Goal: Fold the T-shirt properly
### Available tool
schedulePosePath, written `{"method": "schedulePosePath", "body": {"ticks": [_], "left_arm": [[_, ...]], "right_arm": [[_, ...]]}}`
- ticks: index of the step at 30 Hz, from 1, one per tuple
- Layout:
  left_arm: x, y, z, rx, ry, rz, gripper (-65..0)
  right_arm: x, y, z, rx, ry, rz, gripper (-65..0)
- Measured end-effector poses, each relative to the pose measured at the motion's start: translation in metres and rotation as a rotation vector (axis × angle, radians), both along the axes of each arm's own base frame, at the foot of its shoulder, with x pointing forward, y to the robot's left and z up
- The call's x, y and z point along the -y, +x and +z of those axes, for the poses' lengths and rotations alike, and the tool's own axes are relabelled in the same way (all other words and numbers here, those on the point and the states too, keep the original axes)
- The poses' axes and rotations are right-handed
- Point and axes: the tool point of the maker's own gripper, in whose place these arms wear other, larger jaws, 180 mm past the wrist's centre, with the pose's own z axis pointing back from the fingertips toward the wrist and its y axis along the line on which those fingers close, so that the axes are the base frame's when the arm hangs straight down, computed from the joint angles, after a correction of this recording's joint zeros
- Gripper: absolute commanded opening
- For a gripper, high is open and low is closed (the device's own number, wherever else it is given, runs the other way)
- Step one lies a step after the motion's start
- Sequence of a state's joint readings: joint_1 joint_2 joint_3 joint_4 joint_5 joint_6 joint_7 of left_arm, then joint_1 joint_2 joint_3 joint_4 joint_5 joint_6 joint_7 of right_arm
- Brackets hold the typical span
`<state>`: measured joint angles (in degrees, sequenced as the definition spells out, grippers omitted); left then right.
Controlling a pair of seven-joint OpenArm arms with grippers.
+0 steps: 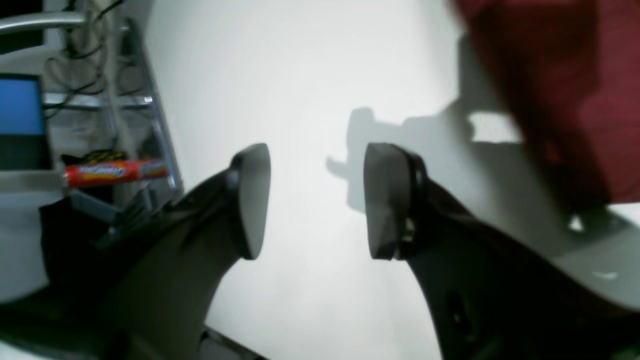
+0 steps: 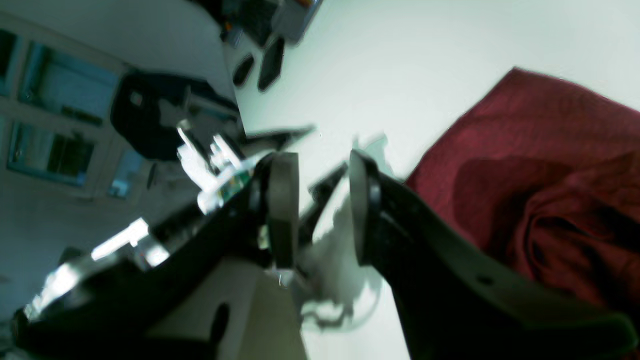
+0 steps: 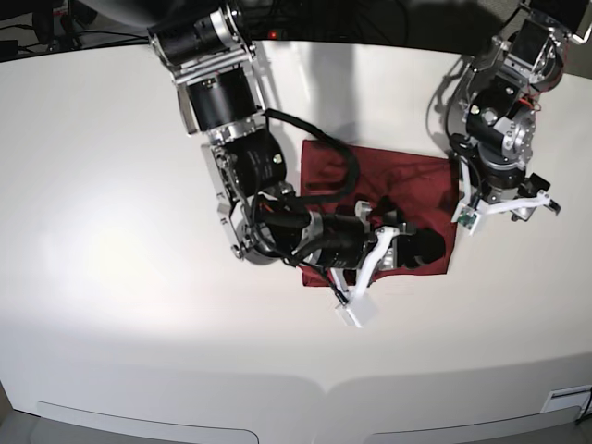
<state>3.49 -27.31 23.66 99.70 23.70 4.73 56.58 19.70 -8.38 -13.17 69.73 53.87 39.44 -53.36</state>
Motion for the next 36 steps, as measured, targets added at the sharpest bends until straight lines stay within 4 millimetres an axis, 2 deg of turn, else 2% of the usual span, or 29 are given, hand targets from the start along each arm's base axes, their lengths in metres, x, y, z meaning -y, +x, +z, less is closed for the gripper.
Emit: {"method": "schedulePosePath", "body": {"ticks": [3,5,7,9,12,14,16,18,21,23,26,30,33,36], "left_arm": [[-0.006,0.000,0.002,0.020,-0.016,0.028,-36.0],[-0.001,0.003,0.003,0.046,-0.066,0.036,-36.0],[0.012,0.009,0.010,0.093,-0.121,0.008,-36.0],[0.029,0.016,0.028,0.154,-0.180,-0.040,-36.0],[0.054,0.022,0.067,0.257,-0.263,-0.097,-36.0],[0.077,0.021,0.093,0.312,-0.359,-0.137,-36.0],[0.109,0.015,0.111,0.313,-0.478,-0.218,-36.0],[0.145,0.008,0.116,0.279,-0.611,-0.318,-36.0],[0.200,-0.007,0.116,0.193,-0.810,-0.435,-36.0],[0.223,-0.009,0.117,0.180,-0.899,-0.461,-36.0],[0.237,-0.004,0.100,0.143,-0.925,-0.433,-36.0],[0.226,0.008,0.044,0.070,-0.788,-0.337,-36.0],[0.233,0.011,0.011,0.002,-0.771,-0.297,-36.0],[0.240,0.016,-0.001,-0.037,-0.755,-0.280,-36.0]], "right_arm": [[0.000,0.002,0.004,0.013,-0.014,0.015,-47.0],[0.007,0.019,-0.001,0.081,-0.119,-0.012,-47.0],[0.022,0.043,-0.004,0.153,-0.236,-0.057,-47.0],[0.041,0.066,-0.004,0.212,-0.326,-0.121,-47.0],[0.063,0.087,-0.004,0.233,-0.375,-0.204,-47.0],[0.078,0.090,-0.012,0.216,-0.396,-0.234,-47.0],[0.101,0.088,-0.029,0.193,-0.435,-0.255,-47.0],[0.125,0.080,-0.051,0.163,-0.477,-0.275,-47.0],[0.170,0.065,-0.085,0.114,-0.577,-0.291,-47.0],[0.201,0.062,-0.095,0.102,-0.636,-0.309,-47.0],[0.247,0.063,-0.100,0.096,-0.704,-0.358,-47.1],[0.295,0.046,-0.116,0.057,-0.786,-0.390,-49.6],[0.319,0.033,-0.120,0.049,-0.831,-0.401,-50.6],[0.331,0.028,-0.117,0.061,-0.852,-0.407,-50.5]]}}
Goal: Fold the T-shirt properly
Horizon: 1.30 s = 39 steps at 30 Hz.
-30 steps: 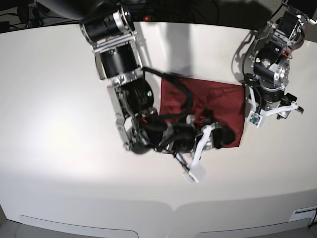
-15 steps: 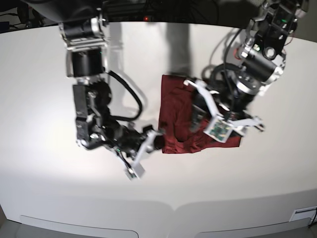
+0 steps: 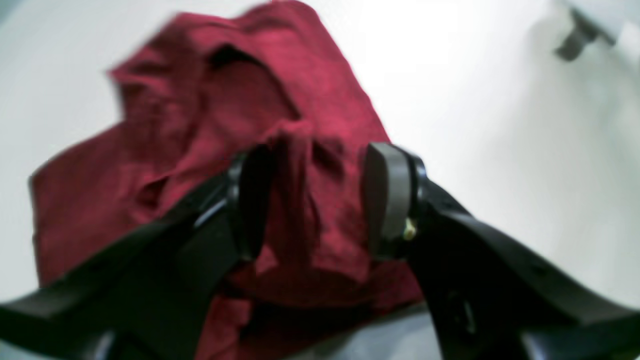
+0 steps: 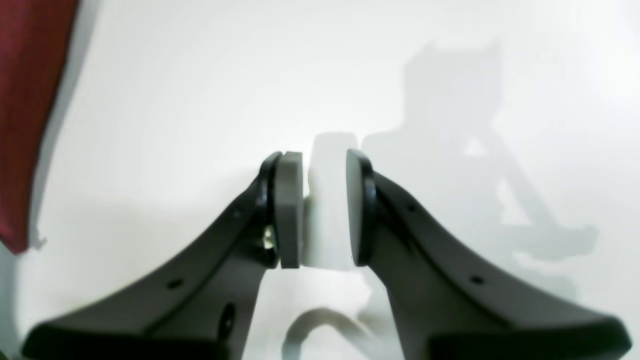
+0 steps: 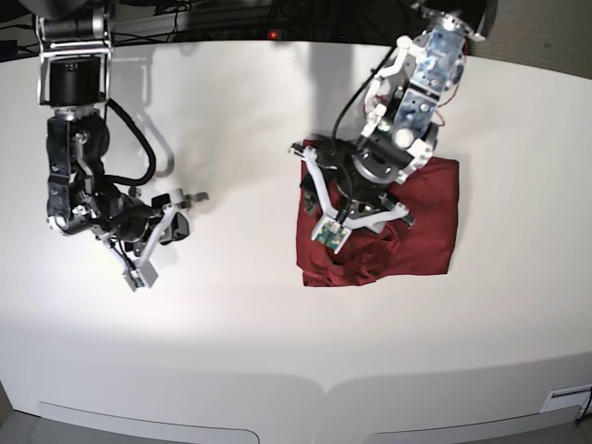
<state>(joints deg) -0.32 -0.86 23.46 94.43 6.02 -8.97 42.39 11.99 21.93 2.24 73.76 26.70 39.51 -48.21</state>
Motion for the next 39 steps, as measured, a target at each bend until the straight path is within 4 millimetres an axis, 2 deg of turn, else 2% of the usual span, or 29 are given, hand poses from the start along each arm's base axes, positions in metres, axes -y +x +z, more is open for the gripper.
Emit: {"method": "schedulePosePath", "body": {"ticks": [5,14,16,19,25,32,39], "left_arm": [[-0.008,0.014,0.009,0.055,0.051,0.008,-36.0],[-0.016,0.014,0.005,0.039,0.084,0.037,-36.4],[-0.016,0.014,0.005,0.039,0.084,0.037,-44.3],[-0.017,0.013,0.004,0.032,0.087,0.040,-65.0],[-0.016,0.016,0.007,0.053,0.082,0.038,-65.0],[-0.051,0.028,0.009,0.121,0.245,0.044,-65.0],[-0.136,0.034,0.005,0.152,0.417,0.158,-65.0]], "right_arm": [[-0.002,-0.009,-0.006,-0.021,0.013,0.001,-50.5],[-0.011,-0.006,0.001,-0.009,0.077,-0.002,-50.6],[-0.010,-0.007,0.000,-0.015,0.073,-0.001,-50.6],[-0.011,-0.007,0.000,-0.016,0.074,-0.001,-50.6],[-0.010,-0.007,0.000,-0.016,0.073,-0.001,-50.6],[-0.010,-0.009,-0.001,-0.028,0.070,0.002,-50.6],[-0.010,-0.009,-0.002,-0.028,0.070,0.002,-50.6]]}}
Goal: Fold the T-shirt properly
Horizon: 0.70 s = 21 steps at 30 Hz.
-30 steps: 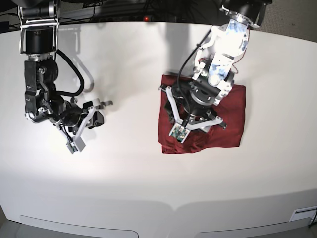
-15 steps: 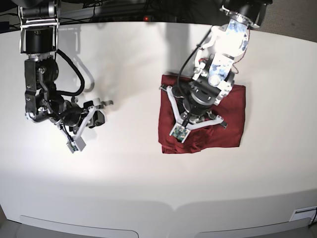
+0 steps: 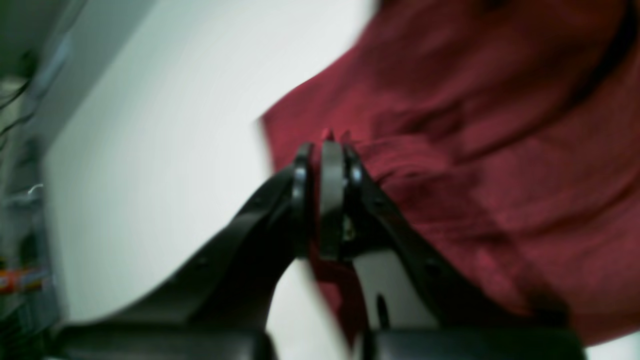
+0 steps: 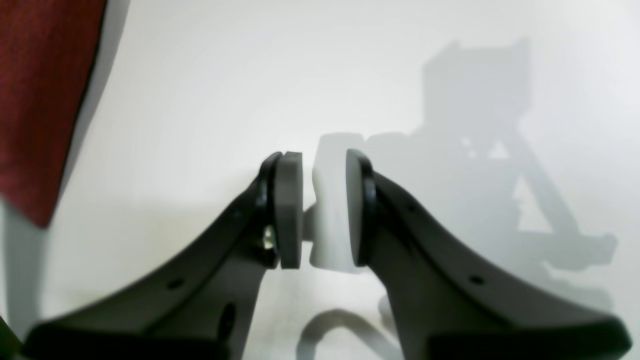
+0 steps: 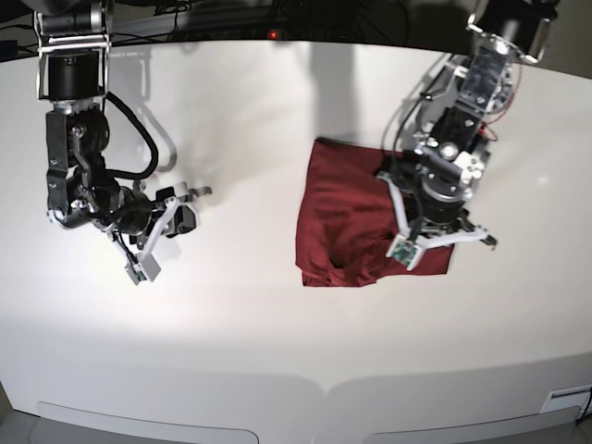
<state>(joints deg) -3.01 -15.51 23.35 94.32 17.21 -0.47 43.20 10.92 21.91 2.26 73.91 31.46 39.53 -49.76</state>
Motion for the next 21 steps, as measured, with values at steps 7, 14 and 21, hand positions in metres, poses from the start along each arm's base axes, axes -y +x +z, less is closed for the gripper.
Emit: {"method": "schedulePosePath", "body": {"ticks": [7,14,21], "left_arm": [[-0.042,-0.006,-0.006,-0.041,0.055,0.079,-65.0],[-0.054,-0.024,-0.022,-0.164,0.088,0.148,-65.0],[-0.065,-0.032,-0.026,-0.205,0.101,0.224,-65.0]], "right_arm": [[0.000,0.000,0.000,0.000,0.000,0.000,-50.6],[0.000,0.000,0.000,0.000,0.000,0.000,-50.6],[-0.001,0.000,0.000,0.000,0.003,0.000,-50.5]]}}
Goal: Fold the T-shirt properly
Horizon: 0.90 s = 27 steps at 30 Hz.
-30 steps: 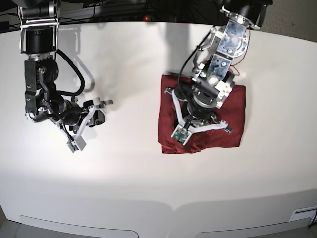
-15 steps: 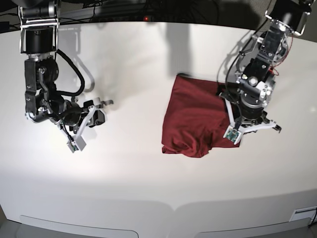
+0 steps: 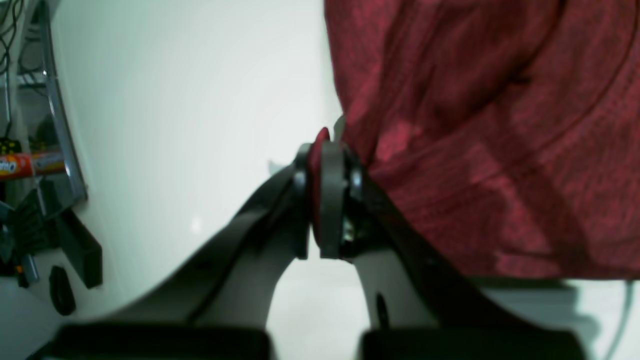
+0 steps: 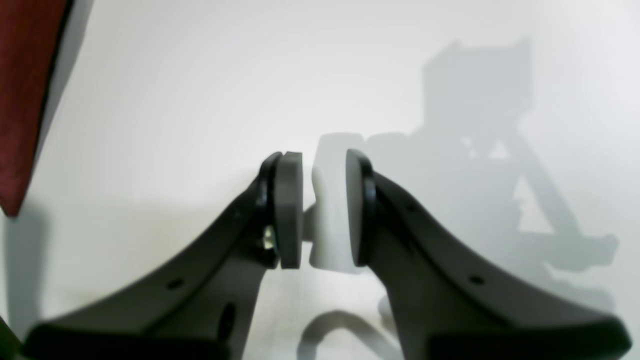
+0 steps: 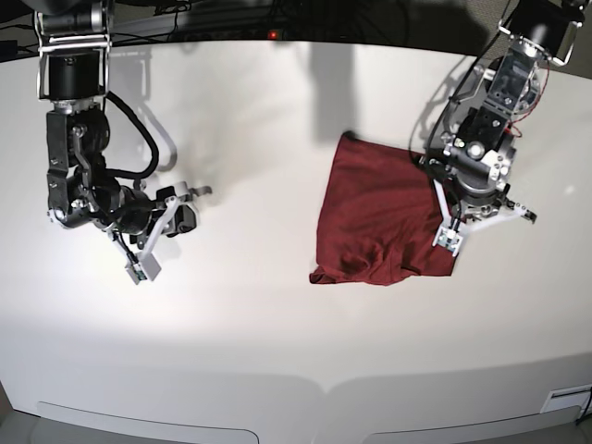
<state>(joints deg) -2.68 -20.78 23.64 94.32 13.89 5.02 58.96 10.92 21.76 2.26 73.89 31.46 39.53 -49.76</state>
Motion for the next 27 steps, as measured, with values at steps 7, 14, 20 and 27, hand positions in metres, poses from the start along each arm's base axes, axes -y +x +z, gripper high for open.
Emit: {"method": "schedulePosePath", "body": {"ticks": [7,14,20,27], "left_arm": [[-0.003,-0.002,-0.001,-0.008,0.002,0.028,-60.2],[-0.002,0.003,0.003,0.016,-0.002,0.016,-36.0],[-0.001,0.011,0.011,0.091,-0.031,0.049,-36.0],[0.022,0.007,0.005,0.078,-0.112,0.059,-36.0]], "right_arm": [[-0.001,0.000,0.001,0.001,0.005,0.000,-49.5],[-0.032,0.018,0.026,0.084,0.188,-0.018,-32.1],[-0.120,0.058,0.064,0.185,0.299,0.042,-32.1],[-0.202,0.084,0.080,0.237,0.308,0.151,-32.2]]}}
